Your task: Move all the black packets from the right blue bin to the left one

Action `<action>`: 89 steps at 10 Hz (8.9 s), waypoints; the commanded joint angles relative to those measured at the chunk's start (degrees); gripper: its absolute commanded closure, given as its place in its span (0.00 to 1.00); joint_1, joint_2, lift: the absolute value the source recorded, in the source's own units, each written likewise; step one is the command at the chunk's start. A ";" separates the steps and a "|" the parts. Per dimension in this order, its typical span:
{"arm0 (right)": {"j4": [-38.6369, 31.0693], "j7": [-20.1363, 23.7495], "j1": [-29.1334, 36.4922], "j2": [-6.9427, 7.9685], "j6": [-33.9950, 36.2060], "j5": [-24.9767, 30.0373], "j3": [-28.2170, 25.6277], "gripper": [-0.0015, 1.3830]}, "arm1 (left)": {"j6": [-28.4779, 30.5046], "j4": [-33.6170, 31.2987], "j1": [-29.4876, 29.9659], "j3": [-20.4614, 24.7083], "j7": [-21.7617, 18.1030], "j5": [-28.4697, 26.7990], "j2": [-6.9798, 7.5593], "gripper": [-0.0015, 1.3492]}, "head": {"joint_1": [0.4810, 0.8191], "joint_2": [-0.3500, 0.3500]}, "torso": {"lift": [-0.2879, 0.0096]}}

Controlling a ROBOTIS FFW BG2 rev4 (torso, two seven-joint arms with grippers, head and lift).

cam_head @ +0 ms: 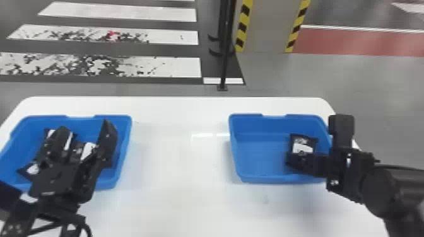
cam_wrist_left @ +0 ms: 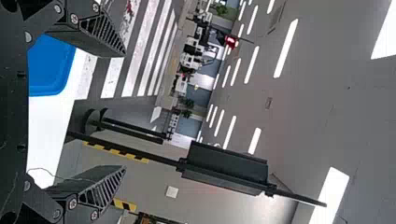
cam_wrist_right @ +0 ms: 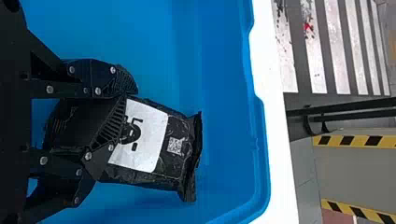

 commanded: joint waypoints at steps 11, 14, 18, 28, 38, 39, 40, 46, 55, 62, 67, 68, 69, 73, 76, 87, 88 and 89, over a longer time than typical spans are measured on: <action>-14.05 -7.08 0.13 0.30 14.58 0.63 1.19 0.08 | -0.33 0.07 0.31 -0.30 -0.17 0.20 0.26 0.16 | 0.63 0.40 | 0.40; -7.02 -7.60 -2.40 0.39 11.49 -0.17 1.31 0.08 | -0.19 0.21 0.31 -0.76 -0.35 0.31 0.44 0.16 | 0.63 0.38 | 0.40; 0.01 -9.45 -4.93 0.48 7.41 -2.45 1.19 0.09 | -0.33 0.35 0.45 -1.10 -0.70 1.22 0.53 0.16 | 0.63 0.36 | 0.40; 1.70 -9.80 -2.96 0.65 -0.18 -7.48 1.08 0.80 | -0.47 2.60 0.31 -1.22 -2.11 5.57 0.35 0.16 | 0.63 0.38 | 0.40; -2.10 32.12 -2.68 -3.21 -28.73 -11.48 8.16 0.80 | 1.36 -0.63 -0.53 -0.99 -2.11 6.37 0.09 0.16 | 0.63 0.58 | 0.40; -2.66 32.91 -3.95 -4.71 -28.73 -11.48 13.08 0.80 | 4.17 -2.46 -0.53 -0.53 -2.28 6.25 0.09 0.16 | 0.63 0.64 | 0.40; -2.80 33.35 -6.05 -6.64 -29.01 -11.37 18.45 0.80 | 6.98 -4.01 -0.53 0.04 -2.99 6.25 0.09 0.16 | 0.62 0.69 | 0.40; -4.91 33.62 -12.95 -11.91 -29.99 -8.97 35.59 0.80 | 22.31 -14.41 0.59 3.35 -8.08 15.85 0.61 0.16 | 0.63 0.88 | 0.40; -8.15 33.00 -13.93 -12.53 -29.15 -9.88 40.84 0.80 | 26.81 -13.99 0.17 6.32 -11.69 13.68 0.44 0.16 | 0.63 0.96 | 0.40; -6.18 32.30 -14.35 -11.91 -30.14 -10.34 40.04 0.80 | 27.51 -14.55 -0.53 4.84 -13.18 9.68 0.61 0.90 | 0.63 0.94 | 0.40; 0.71 31.95 -15.62 -10.51 -35.06 -12.62 37.99 0.07 | 20.48 -12.87 -1.23 6.09 -12.65 8.76 0.53 0.90 | 0.63 0.91 | 0.40; 2.82 32.03 -15.34 -10.42 -35.90 -14.68 37.53 0.03 | 17.81 -8.79 -2.50 7.69 -11.77 7.85 0.35 0.90 | 0.60 0.92 | 0.40; 3.38 32.12 -14.49 -10.42 -36.89 -15.36 36.39 0.11 | 14.58 -3.87 -4.19 9.86 -10.54 5.45 0.09 0.90 | 0.58 0.94 | 0.40; 1.13 32.30 -10.27 -10.33 -37.03 -15.25 30.56 0.18 | 10.22 10.48 -7.98 15.12 -7.91 -2.32 -1.14 0.72 | 0.61 1.00 | 0.40; -5.48 32.47 -1.13 -8.05 -38.43 -13.08 19.25 0.18 | 0.37 7.24 -5.59 11.81 -7.91 -0.83 -1.58 0.09 | 0.63 1.00 | 0.40; -21.65 15.69 33.74 4.26 -55.31 1.77 -0.98 0.15 | 3.61 -9.21 8.61 0.72 4.05 -11.92 -0.71 0.16 | 0.63 0.52 | 0.40; -21.93 15.69 34.45 4.35 -55.31 1.55 -0.98 0.15 | 4.17 -10.48 9.17 0.38 4.05 -12.03 -0.44 0.15 | 0.63 0.51 | 0.40; -21.79 15.69 34.73 4.52 -55.31 1.43 -0.98 0.15 | 4.87 -10.76 9.31 0.38 4.05 -12.26 -0.44 0.15 | 0.63 0.50 | 0.40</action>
